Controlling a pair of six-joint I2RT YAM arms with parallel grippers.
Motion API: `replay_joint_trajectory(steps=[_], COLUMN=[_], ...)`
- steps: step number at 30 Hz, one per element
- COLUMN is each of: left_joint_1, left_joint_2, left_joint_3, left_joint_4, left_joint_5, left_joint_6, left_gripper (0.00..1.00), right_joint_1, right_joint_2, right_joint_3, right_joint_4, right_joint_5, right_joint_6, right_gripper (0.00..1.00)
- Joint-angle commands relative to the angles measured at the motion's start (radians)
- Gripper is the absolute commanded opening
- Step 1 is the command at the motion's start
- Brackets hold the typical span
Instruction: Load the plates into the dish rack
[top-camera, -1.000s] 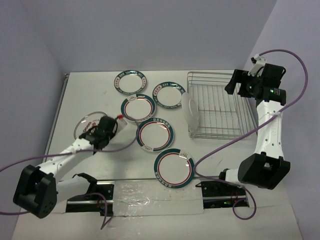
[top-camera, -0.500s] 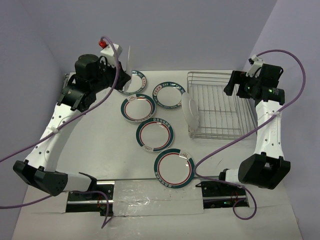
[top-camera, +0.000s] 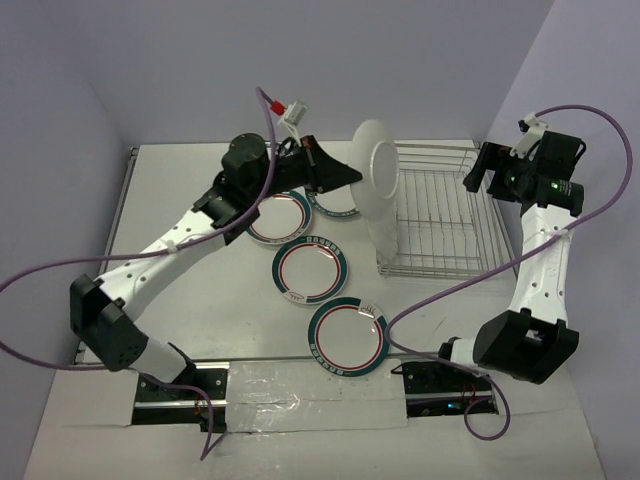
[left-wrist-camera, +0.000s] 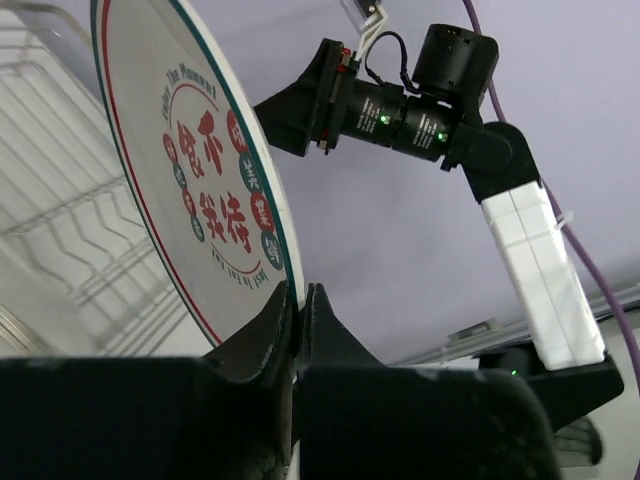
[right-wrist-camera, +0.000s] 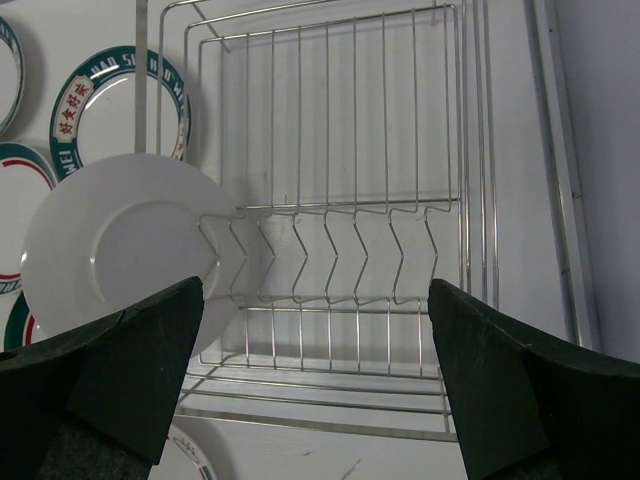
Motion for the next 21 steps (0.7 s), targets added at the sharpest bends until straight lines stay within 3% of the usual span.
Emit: replay_joint_trajectory(steps=[1,4,11,21], left_joint_1=[-0.036,-0.069,-0.113,-0.123], left_joint_2=[0.059,0.129,0.228,0.317], left_joint_3=[0.023,0.069,0.131,0.139], left_joint_4=[0.280,0.255,0.028,0.028], left_joint_5=[0.021,-0.022,-0.203,-0.195], left_joint_6=[-0.190,-0.216,-0.229,-0.255], left_gripper=[0.00,0.00,0.00,0.00], right_joint_1=[-0.011,-0.013,-0.016,-0.016], right_joint_2=[-0.047,-0.055,-0.075,-0.101], right_joint_3=[0.039,0.036,0.034,0.008], right_joint_4=[-0.018,-0.021,-0.030,-0.029], right_joint_5=[-0.002,0.003,0.020,0.015], right_joint_6=[-0.006,-0.015,-0.041,-0.059], right_gripper=[1.00,1.00,1.00,1.00])
